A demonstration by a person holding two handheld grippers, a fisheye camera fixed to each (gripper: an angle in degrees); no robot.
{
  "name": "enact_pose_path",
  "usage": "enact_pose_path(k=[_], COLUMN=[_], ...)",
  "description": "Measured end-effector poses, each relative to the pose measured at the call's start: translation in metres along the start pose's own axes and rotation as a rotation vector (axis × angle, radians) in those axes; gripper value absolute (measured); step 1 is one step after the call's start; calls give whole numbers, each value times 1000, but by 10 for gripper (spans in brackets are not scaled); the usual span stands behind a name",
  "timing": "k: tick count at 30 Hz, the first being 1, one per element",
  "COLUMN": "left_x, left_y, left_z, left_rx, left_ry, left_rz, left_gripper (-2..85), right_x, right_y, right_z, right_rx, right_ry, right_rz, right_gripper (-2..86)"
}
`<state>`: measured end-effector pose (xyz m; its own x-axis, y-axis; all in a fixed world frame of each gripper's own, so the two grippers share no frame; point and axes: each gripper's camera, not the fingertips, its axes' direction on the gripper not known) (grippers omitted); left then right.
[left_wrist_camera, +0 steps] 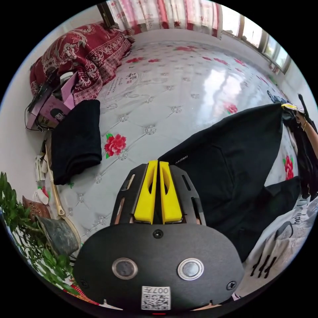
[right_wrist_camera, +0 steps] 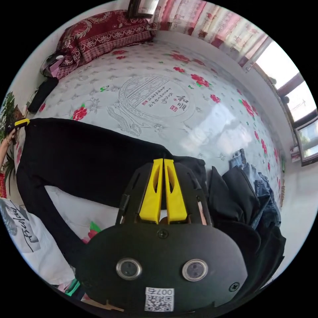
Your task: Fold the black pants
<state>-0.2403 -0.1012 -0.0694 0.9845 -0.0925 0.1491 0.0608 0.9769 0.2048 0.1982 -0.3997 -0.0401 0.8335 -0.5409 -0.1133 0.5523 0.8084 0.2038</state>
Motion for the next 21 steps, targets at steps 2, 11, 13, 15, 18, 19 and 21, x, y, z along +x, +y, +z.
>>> enact_pose_path(k=[2,11,13,15,18,19,21], left_x=[1,6,12,22,41,47,50], left_y=[14,145,178,208,248,259,265], left_z=[-35,-163,-167,-151,-80,-47,-16], left_rx=[71,271,252,167,-84,-187,-257], left_ry=[35,110,108,110,134,138,141], left_rz=[0,-95,-118,-135,-198,-216,-260], left_gripper=[-9,-9,-9,-9,-9,-9,-9], right_x=[-4,-49,-68,-98,-127,-130,-137], right_y=[22,225,273,336,407,418,443], right_z=[-35,-190,-193,-163,-91,-79,-63], right_rx=[68,245,203,52,-213,-254,-285], right_ry=[21,114,108,57,-118,-146,-185], right_rz=[12,188,234,296,419,456,553], right_gripper=[-3,-3,-2,-2,0,0,4])
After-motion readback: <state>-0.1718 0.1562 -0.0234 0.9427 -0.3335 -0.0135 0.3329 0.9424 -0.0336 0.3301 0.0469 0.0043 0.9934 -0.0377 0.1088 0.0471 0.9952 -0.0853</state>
